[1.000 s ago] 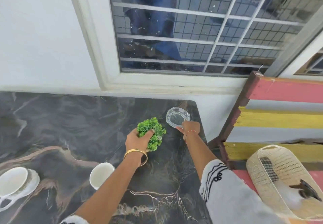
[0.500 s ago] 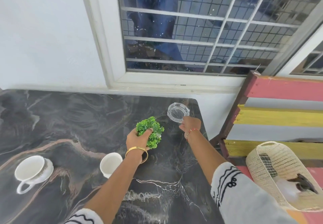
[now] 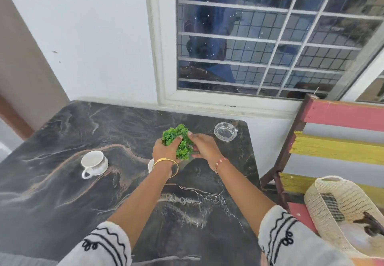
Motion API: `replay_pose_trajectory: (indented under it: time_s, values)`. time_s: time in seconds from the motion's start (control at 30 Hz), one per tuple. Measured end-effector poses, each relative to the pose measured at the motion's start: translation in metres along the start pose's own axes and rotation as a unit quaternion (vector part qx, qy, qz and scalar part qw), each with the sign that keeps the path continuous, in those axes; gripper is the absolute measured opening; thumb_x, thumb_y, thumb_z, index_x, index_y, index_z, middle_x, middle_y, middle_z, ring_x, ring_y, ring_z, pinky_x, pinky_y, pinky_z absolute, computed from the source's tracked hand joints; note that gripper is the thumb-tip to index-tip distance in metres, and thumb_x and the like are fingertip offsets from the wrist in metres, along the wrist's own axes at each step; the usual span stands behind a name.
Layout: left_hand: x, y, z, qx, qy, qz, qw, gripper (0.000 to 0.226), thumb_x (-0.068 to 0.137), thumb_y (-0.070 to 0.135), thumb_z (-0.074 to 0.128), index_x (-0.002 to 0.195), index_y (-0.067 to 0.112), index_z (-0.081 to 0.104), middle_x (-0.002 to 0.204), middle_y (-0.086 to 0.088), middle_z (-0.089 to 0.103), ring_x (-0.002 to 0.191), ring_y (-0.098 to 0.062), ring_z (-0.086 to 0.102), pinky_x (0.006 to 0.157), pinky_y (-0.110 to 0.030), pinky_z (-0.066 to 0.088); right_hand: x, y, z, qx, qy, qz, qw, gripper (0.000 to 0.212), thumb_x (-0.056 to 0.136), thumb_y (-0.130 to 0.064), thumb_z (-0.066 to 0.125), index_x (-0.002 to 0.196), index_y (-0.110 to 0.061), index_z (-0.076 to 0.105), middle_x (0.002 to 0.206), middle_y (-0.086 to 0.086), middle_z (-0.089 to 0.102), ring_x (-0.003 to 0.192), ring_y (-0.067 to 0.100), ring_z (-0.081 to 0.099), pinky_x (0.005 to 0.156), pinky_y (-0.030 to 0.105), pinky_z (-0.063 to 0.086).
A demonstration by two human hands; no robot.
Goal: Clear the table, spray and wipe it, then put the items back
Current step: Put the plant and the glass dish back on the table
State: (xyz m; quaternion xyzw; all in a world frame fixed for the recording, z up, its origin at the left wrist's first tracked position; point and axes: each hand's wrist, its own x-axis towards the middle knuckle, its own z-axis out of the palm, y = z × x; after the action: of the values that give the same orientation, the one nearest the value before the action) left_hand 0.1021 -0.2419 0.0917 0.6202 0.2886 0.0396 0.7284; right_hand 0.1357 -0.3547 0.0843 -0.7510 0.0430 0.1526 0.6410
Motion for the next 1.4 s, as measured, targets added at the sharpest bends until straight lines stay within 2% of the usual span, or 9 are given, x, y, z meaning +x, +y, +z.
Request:
replay_pose_trajectory:
  time_s: [0.13,0.27,0.43,0.57,0.67,0.73,0.83,1.07,1.4]
  values:
    - [-0.006,0.016,-0.038,-0.045,0.015,0.022,0.999,0.050,0.075,0.025,0.074,0.113,0.013,0.045,0.111,-0.010,0.057,0.093,-0.030,0.064,0.059,-0.038,0.059,-0.013,-0.020,0.043,0.016,-0.018,-0.024,0.999,0.026,0.093,-0.032,0.055,0.107,-0.012,0.062,0.087,-0.007,0.061,0.086,0.010,0.058,0.088,0.036,0.053]
    - [0.004,0.036,-0.087,-0.074,0.013,0.016,0.997,0.059,0.075,0.044,0.069,0.120,0.012,0.046,0.113,-0.010,0.059,0.096,-0.030,0.064,0.067,-0.046,0.059,-0.013,-0.038,0.092,0.069,-0.044,-0.019,0.996,0.019,0.091,-0.028,0.058,0.098,-0.010,0.061,0.097,0.007,0.066,0.090,0.020,0.063,0.090,0.042,0.054]
    - [0.031,0.062,-0.162,-0.084,-0.026,-0.012,0.996,0.027,0.092,0.044,0.045,0.087,0.021,0.058,0.092,-0.005,0.063,0.085,-0.021,0.063,0.062,-0.039,0.057,-0.007,-0.056,0.166,0.130,-0.048,-0.007,0.990,0.024,0.093,-0.030,0.055,0.101,-0.008,0.060,0.093,0.006,0.065,0.081,0.018,0.063,0.078,0.036,0.055]
    - [0.077,0.072,-0.227,-0.004,-0.035,0.008,0.999,0.036,0.087,0.026,0.054,0.118,0.008,0.054,0.124,-0.019,0.058,0.104,-0.035,0.061,0.069,-0.045,0.058,-0.006,-0.069,0.236,0.196,-0.033,0.002,0.980,0.034,0.097,-0.031,0.048,0.113,-0.002,0.057,0.089,0.007,0.064,0.075,0.018,0.062,0.072,0.037,0.055]
    - [0.096,0.084,-0.263,0.040,-0.037,0.032,0.998,0.040,0.087,0.022,0.057,0.123,0.007,0.054,0.121,-0.016,0.061,0.102,-0.029,0.060,0.082,-0.041,0.054,-0.006,-0.076,0.274,0.219,-0.030,0.004,0.975,0.037,0.097,-0.031,0.048,0.115,-0.001,0.057,0.099,0.012,0.064,0.079,0.022,0.062,0.072,0.042,0.055]
    - [0.104,0.090,-0.279,0.057,-0.043,0.038,0.997,0.046,0.087,0.025,0.056,0.130,0.010,0.048,0.124,-0.011,0.058,0.106,-0.025,0.056,0.075,-0.035,0.051,-0.007,-0.079,0.293,0.221,-0.026,0.008,0.975,0.039,0.096,-0.032,0.049,0.116,-0.001,0.058,0.104,0.014,0.063,0.084,0.025,0.062,0.076,0.045,0.053]
    - [0.116,0.092,-0.294,0.057,-0.065,0.038,0.996,0.045,0.087,0.028,0.056,0.128,0.011,0.049,0.125,-0.010,0.058,0.112,-0.029,0.056,0.063,-0.031,0.049,-0.009,-0.086,0.310,0.224,-0.019,0.018,0.974,0.041,0.096,-0.034,0.048,0.119,-0.001,0.057,0.103,0.012,0.063,0.084,0.022,0.061,0.076,0.043,0.053]
    - [0.121,0.094,-0.307,0.037,-0.067,0.048,0.996,0.038,0.087,0.027,0.053,0.121,0.009,0.055,0.108,-0.011,0.063,0.100,-0.029,0.059,0.094,-0.049,0.049,-0.009,-0.092,0.322,0.213,-0.023,0.011,0.977,0.026,0.095,-0.034,0.050,0.096,-0.010,0.060,0.091,0.005,0.062,0.089,0.024,0.059,0.090,0.048,0.051]
    - [0.127,0.084,-0.312,0.033,-0.015,0.069,0.997,0.034,0.088,0.016,0.046,0.119,0.007,0.056,0.086,-0.008,0.060,0.078,-0.021,0.053,0.078,-0.035,0.046,0.012,-0.085,0.335,0.188,-0.050,0.022,0.981,0.034,0.097,-0.037,0.045,0.109,-0.008,0.059,0.090,0.003,0.063,0.081,0.019,0.060,0.085,0.043,0.053]
